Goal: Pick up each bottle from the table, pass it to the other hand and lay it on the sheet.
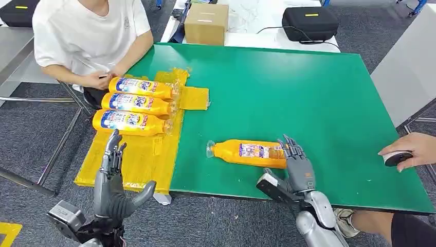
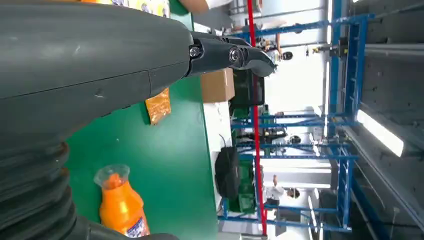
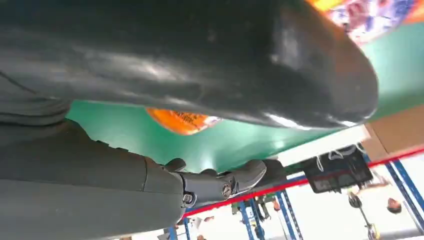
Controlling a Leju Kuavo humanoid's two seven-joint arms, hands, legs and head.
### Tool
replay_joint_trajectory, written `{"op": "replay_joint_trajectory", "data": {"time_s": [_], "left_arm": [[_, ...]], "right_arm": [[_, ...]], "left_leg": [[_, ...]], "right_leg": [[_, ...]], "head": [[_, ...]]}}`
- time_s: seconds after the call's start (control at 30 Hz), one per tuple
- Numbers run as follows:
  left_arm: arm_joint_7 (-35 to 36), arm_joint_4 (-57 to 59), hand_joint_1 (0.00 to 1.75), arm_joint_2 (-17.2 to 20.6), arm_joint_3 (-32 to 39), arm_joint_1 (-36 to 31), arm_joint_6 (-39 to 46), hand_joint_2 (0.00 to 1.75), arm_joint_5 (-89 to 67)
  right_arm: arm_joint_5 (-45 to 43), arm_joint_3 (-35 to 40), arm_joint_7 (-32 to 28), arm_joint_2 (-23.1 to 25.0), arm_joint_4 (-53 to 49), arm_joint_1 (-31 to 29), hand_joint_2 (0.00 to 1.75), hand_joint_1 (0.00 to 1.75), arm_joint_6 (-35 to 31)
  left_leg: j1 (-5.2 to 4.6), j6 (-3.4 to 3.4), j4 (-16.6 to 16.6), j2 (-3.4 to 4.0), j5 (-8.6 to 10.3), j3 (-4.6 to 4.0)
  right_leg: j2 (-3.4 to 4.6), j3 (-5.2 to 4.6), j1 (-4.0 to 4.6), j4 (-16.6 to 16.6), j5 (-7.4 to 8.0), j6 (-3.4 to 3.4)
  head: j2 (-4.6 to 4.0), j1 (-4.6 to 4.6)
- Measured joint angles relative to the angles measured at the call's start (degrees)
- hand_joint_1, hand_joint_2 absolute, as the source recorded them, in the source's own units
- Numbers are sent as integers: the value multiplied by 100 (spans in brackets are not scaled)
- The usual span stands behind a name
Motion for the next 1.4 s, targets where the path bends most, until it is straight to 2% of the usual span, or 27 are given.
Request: {"op": "replay_joint_trajectory", "data": {"time_s": [0.17, 0.47, 0.63, 0.9, 0.93, 1.17, 1.4], "left_arm": [[20, 61, 0, 11, -2, -90, -17, 175, 44], [39, 75, 0, 17, 2, -100, -44, 175, 50], [92, 75, 0, 17, 20, -114, -133, 175, -17], [111, 101, 0, 28, 28, -300, -258, 175, -63], [114, 114, 0, 31, 31, -324, -286, 175, -61], [131, 230, 0, 35, 90, -521, -487, 175, 50], [46, 260, 0, 44, 118, -628, -518, 175, 57]], "right_arm": [[245, 4, 228, 118, 698, -433, 0, 0, -17], [341, 24, 386, 223, 1137, -636, 0, 0, -39], [446, 68, 723, 236, 1357, -854, 0, 0, 401], [488, 199, 763, 304, 1942, -1489, 0, 0, 953], [521, 223, 767, 317, 2030, -1568, 175, 0, 997], [1216, 695, 960, 405, 2668, -2124, 175, 0, 1043], [1281, 968, 712, 413, 2934, -2296, 175, 0, 953]], "left_leg": [[0, 0, 0, -1, 0, 1], [0, 0, 0, -1, 0, -1], [0, 0, 0, 0, 0, -1], [0, 1, 0, 2, 3, 11], [0, 1, 0, 2, 3, 10], [1, 1, 1, 2, 5, 11], [0, 1, 2, 1, 4, 8]], "right_leg": [[-1, 0, 0, 0, 0, 0], [-1, 0, 0, 1, -1, 0], [0, 0, 0, 0, 0, 0], [2, 5, 1, 1, 5, -1], [1, 6, 1, 1, 5, -1], [1, 6, 1, 2, 5, -1], [-1, 5, 1, 2, 4, 0]], "head": [[0, 0], [0, 2], [0, 0], [0, 0], [0, 0], [0, 0], [0, 0]]}}
